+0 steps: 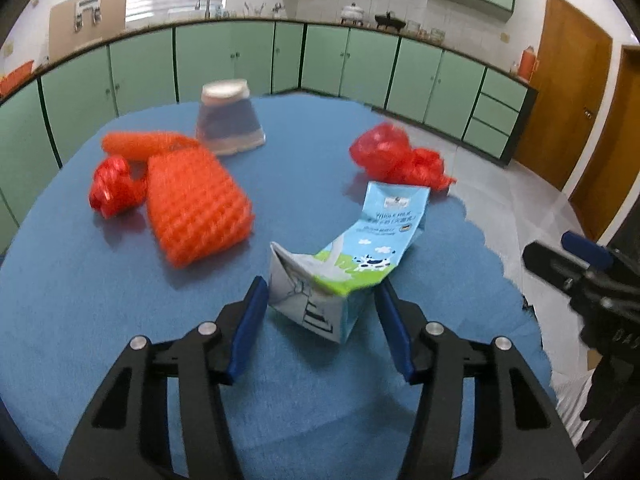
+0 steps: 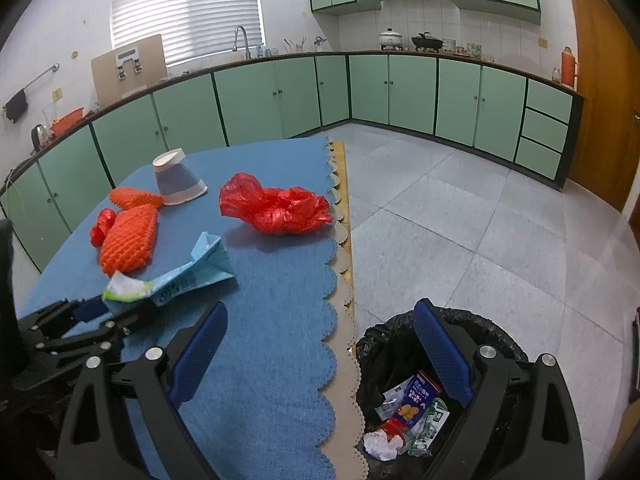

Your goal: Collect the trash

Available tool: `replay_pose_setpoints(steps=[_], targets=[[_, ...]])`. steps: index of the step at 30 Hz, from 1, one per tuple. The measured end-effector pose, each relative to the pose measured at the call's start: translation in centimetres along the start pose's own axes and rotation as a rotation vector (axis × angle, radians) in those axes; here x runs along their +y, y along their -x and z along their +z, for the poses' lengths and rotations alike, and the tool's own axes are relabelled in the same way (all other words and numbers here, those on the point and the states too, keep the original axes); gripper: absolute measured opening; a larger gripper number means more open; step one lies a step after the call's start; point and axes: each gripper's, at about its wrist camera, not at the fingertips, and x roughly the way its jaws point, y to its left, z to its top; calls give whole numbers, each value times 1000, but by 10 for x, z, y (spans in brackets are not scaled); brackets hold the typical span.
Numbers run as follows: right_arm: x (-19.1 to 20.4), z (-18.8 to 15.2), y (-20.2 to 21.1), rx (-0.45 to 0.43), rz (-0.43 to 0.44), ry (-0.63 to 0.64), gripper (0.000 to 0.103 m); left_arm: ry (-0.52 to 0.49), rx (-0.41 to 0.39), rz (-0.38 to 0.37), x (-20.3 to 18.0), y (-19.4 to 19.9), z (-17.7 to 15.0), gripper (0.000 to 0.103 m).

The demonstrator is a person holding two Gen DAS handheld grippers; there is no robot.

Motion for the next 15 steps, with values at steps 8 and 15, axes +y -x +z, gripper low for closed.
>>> replay_pose_setpoints(steps=[8, 15], targets=[[-3, 16, -12, -18, 20, -28, 92, 14, -8, -10, 8, -4, 22, 10], [-2, 14, -21, -6, 22, -34, 92, -37, 12, -40, 7, -8, 15, 55]])
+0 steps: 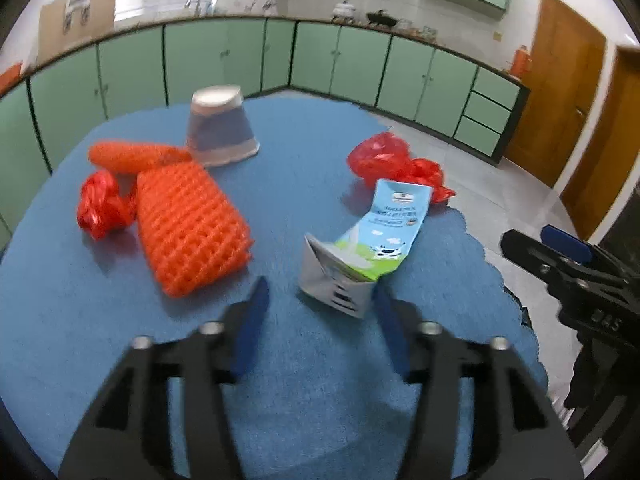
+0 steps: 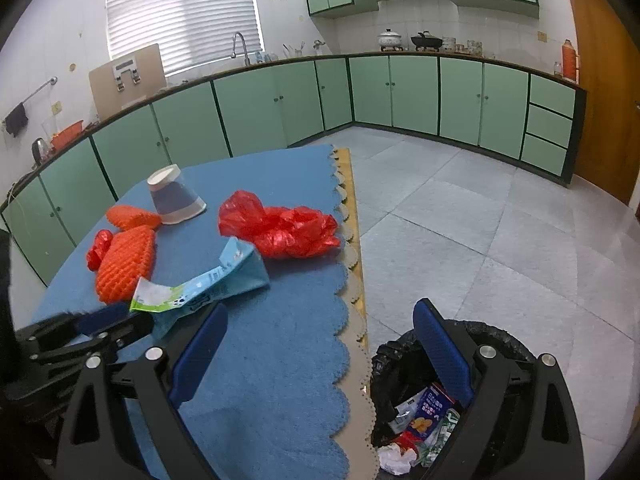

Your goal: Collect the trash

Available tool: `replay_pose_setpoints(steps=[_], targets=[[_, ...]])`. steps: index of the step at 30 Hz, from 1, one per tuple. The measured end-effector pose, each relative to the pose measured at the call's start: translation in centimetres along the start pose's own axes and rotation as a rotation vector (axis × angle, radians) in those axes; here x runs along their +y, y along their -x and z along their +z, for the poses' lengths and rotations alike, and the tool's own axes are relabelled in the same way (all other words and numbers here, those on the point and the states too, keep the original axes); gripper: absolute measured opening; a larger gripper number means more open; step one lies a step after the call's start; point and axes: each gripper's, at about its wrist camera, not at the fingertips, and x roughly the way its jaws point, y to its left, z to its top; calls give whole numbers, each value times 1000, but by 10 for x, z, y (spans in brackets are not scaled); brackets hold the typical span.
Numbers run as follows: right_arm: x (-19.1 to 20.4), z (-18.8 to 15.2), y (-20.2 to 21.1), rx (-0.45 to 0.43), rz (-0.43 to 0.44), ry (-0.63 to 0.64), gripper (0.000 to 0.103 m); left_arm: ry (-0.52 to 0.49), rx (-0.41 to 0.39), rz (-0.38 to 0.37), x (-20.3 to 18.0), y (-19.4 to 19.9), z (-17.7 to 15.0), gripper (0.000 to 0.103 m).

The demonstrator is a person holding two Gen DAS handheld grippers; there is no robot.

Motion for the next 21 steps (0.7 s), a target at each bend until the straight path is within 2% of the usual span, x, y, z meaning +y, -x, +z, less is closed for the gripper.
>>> replay_pose_setpoints(steps=[4, 7, 15, 21], targets=[[-7, -1, -1, 2, -9, -11, 92, -47, -23, -2, -8, -2, 6, 70], [-11, -1, -1, 3, -16, -17, 92, -76, 5, -18, -12, -16, 12, 76], [-19, 1, -3, 5, -29, -37, 92, -110, 62, -76, -25, -45, 25, 79], [-21, 0, -6, 11, -36, -40, 92, -98, 111, -66, -27, -66, 24, 79]])
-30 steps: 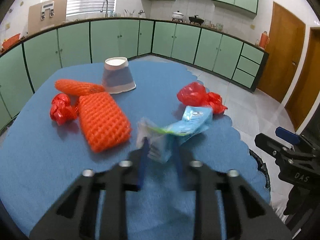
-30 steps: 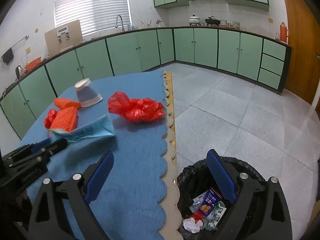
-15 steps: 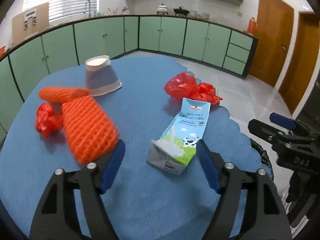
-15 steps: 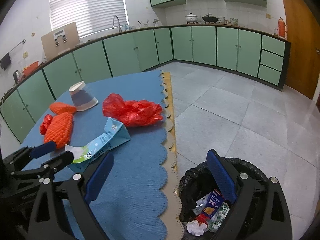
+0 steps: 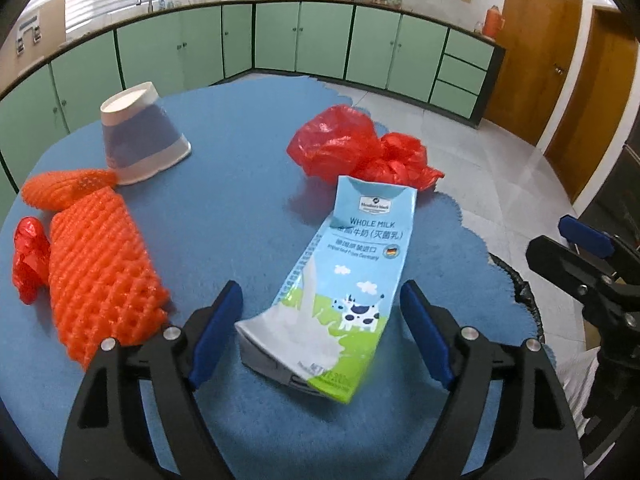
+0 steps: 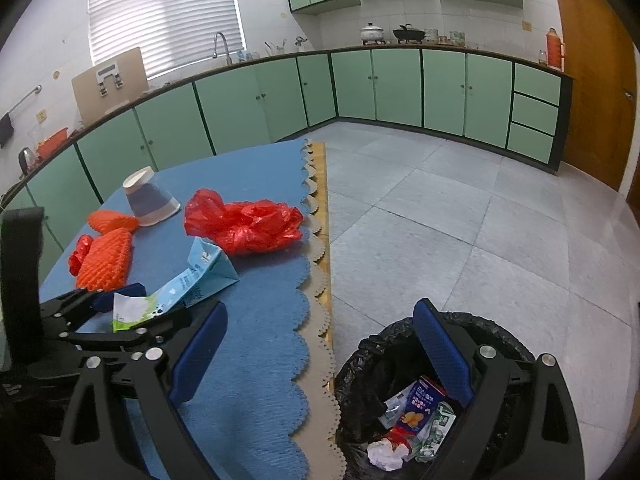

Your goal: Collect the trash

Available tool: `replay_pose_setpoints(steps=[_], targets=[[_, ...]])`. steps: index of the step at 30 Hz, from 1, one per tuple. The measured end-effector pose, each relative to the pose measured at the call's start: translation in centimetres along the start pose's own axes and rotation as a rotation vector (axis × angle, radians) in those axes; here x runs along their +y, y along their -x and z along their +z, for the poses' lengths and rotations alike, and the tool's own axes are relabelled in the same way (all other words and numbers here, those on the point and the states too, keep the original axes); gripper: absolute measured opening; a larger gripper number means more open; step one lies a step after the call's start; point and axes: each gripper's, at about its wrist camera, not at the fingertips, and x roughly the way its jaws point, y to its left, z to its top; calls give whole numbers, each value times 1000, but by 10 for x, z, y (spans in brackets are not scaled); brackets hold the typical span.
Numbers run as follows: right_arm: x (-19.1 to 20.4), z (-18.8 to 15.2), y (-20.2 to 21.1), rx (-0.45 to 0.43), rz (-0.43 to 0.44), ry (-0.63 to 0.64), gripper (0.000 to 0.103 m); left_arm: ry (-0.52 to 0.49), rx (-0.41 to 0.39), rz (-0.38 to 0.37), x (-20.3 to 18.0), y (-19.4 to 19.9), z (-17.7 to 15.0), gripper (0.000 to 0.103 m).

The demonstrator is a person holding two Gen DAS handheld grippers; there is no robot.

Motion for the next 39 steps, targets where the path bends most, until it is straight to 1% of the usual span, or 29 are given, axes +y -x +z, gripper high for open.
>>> replay_pose_setpoints(steps=[3, 4, 5, 10, 11, 13, 18, 24, 30, 32, 37, 39], targets=[[0, -1, -3, 5, -2, -2, 92, 1, 6, 13, -1, -3, 2, 76], [1, -1, -3, 6, -2, -2, 92, 1, 4, 17, -1, -4, 2, 69], [0, -2, -3, 6, -2, -1, 92, 1, 3, 17, -2, -4, 3, 64], [1, -2, -3, 7, -7, 5, 92, 31, -12, 13, 1, -2, 2, 57], [2, -2, -2, 6, -7, 6, 92, 43, -16, 10, 3, 1, 1, 50], [3, -1, -2, 4, -9, 12, 92, 64, -24, 3, 5, 4, -2, 47], [7, 0, -3, 3, -7, 22, 92, 88, -45, -3, 7, 17, -8, 46], [16, 4, -8, 5, 4, 50, 92, 122, -84, 18, 15, 33, -10, 46], [31, 29, -21, -35, 32, 75, 92, 124, -136, 45, 32, 47, -3, 45], [36, 37, -29, -36, 42, 76, 92, 124, -123, 53, 36, 41, 0, 45], [42, 44, -42, -28, 53, 65, 92, 138, -44, 50, 45, 21, 4, 46], [42, 44, -45, -21, 50, 65, 92, 132, -36, 46, 45, 18, 5, 47]])
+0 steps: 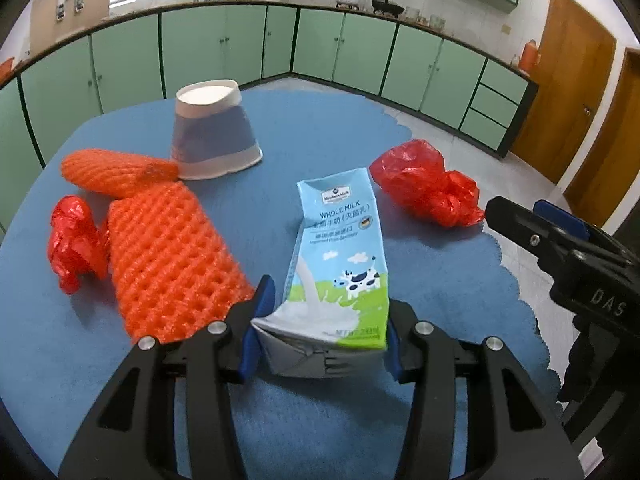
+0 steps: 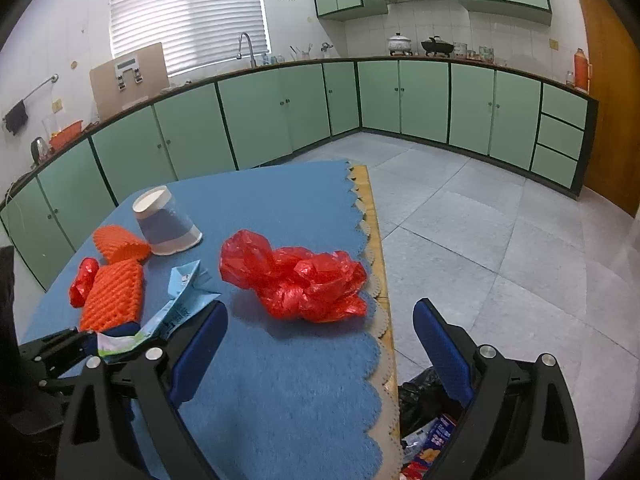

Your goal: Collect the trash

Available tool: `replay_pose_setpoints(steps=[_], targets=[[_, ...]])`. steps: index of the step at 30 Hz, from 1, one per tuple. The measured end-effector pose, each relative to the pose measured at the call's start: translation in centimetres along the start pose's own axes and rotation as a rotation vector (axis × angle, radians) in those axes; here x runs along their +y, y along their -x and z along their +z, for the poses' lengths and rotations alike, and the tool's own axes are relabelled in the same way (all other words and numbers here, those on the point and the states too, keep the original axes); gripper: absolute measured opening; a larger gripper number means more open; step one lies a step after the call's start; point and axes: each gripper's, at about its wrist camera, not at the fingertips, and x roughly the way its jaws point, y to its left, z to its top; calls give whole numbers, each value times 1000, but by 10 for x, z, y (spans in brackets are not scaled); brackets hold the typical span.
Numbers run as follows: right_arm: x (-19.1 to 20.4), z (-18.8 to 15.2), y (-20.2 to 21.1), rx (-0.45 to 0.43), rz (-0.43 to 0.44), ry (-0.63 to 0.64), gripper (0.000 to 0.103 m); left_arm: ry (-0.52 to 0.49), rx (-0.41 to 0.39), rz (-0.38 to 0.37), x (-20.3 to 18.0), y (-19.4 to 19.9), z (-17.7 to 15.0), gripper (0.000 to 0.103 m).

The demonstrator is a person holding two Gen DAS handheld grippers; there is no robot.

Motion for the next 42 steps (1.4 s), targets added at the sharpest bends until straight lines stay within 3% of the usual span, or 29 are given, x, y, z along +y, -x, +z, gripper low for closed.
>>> replay_pose_setpoints(steps=[4, 10, 12, 15, 19, 22, 27, 30, 42], targets=[[-5, 2, -7, 14, -5, -10, 92, -19, 16, -7, -7, -8, 10, 63], [-10, 11, -17, 26, -10, -2, 92, -19, 55, -6, -10, -24, 22, 71], [-10, 14, -20, 27, -2, -3, 92, -14, 65, -3, -9, -30, 23, 71], [-9, 17, -24, 31, 12, 4, 92, -13, 63, 1, -8, -34, 25, 55], [-5, 16, -34, 52, 21, 12, 88, 13, 43, 3, -2, -34, 25, 54], [-6, 14, -48, 99, 45, -7, 80, 27, 30, 2, 4, -30, 24, 54], [-7, 10, -57, 153, 117, -26, 45, 44, 14, 1, 14, -23, 21, 54], [-4, 11, -51, 145, 135, -6, 34, 56, 4, -2, 17, -18, 22, 54], [-31, 12, 30, 12, 99, -53, 30, 20, -82, -51, -9, 19, 32, 53]])
